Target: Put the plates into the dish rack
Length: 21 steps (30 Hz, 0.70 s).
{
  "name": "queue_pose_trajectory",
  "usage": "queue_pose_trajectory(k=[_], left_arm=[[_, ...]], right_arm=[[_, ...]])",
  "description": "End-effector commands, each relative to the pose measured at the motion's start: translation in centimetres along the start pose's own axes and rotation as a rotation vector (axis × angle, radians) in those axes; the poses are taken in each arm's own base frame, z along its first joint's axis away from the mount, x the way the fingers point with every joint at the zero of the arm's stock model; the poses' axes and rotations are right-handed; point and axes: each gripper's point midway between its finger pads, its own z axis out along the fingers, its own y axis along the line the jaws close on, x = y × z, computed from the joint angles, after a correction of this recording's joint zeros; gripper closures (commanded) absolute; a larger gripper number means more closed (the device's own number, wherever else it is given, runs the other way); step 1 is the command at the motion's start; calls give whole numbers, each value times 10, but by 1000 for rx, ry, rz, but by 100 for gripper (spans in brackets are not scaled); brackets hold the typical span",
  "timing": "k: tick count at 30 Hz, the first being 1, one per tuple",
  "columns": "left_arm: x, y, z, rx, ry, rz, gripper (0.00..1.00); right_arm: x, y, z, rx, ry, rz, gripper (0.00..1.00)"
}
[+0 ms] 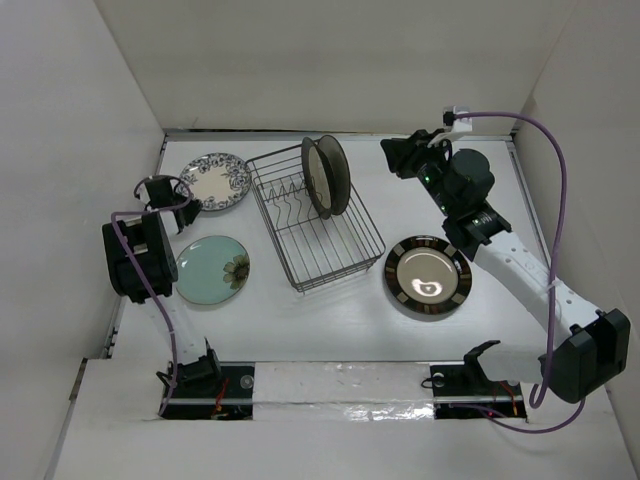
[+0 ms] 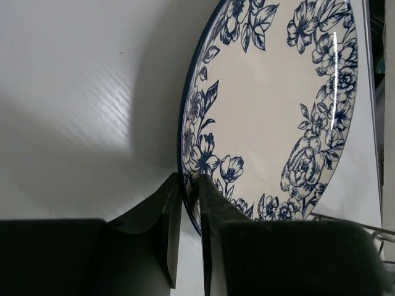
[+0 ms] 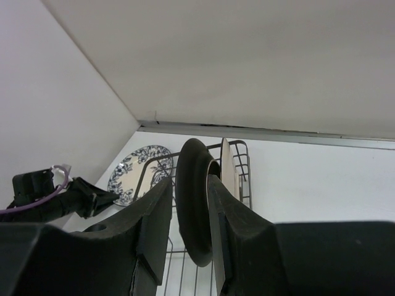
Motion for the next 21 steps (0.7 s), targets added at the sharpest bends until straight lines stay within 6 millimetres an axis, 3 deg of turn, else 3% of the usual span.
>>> queue_pose_trajectory(k=[1,5,9,12,16,21], left_arm=[[-41,-36,-35,98,-151,69,100],[-81,-79,-91,219,-329,151,100],[-108,-88,-125,208,-461,196,100],[-115,-89,-143,213,-522,199,100],[-127,-90,-163,207,-581,203,100],[-132,-107,-190,274,-612,185,100]], right_arm=[[-17,3,2,-12,-65,2,64],[-11,9,6,-29,-38,2,64],[-7,18,8,-53,-27,2,54],[-5,30,7,-106,-9,3,45],[-2,39,6,-140,3,5,44],[5,54,8,-197,33,10,43]])
